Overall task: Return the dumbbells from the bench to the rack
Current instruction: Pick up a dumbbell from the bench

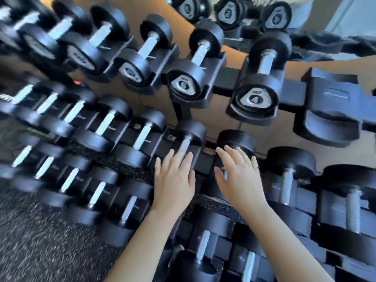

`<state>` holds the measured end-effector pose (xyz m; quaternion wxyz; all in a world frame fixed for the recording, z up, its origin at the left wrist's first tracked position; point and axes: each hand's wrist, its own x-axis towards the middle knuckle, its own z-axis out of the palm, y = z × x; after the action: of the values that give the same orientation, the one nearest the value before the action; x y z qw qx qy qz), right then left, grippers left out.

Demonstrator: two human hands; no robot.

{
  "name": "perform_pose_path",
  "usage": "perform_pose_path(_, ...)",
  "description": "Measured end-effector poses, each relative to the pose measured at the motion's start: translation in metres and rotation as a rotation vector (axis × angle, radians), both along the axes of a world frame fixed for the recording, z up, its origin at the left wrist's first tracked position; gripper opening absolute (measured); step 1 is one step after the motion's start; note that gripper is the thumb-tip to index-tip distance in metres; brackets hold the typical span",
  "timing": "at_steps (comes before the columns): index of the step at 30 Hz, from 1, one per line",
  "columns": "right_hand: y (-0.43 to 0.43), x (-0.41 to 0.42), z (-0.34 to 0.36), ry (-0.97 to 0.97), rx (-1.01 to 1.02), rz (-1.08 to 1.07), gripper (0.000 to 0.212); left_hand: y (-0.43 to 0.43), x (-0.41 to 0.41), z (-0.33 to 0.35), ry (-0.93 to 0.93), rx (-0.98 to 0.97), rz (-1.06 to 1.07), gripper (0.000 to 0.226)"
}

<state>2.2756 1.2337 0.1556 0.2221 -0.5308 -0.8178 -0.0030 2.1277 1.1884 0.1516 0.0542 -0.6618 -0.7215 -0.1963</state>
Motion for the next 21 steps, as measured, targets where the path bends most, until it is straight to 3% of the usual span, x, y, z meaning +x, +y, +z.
perform_pose_path(8, -0.04, -0.055, -0.007, 0.071, -0.017, 0.323, 0.04, -0.086, -0.041, 0.005, 0.047, 0.003, 0.359, 0.042)
perform_pose_path(14, -0.072, -0.094, -0.007, 0.07, 0.004, 0.505, 0.049, -0.141, -0.057, 0.007, 0.094, -0.019, 0.539, 0.043)
perform_pose_path(21, -0.102, -0.147, -0.001, 0.053, -0.014, 0.708, 0.045, -0.186, -0.081, 0.008, 0.073, -0.022, 0.729, 0.041)
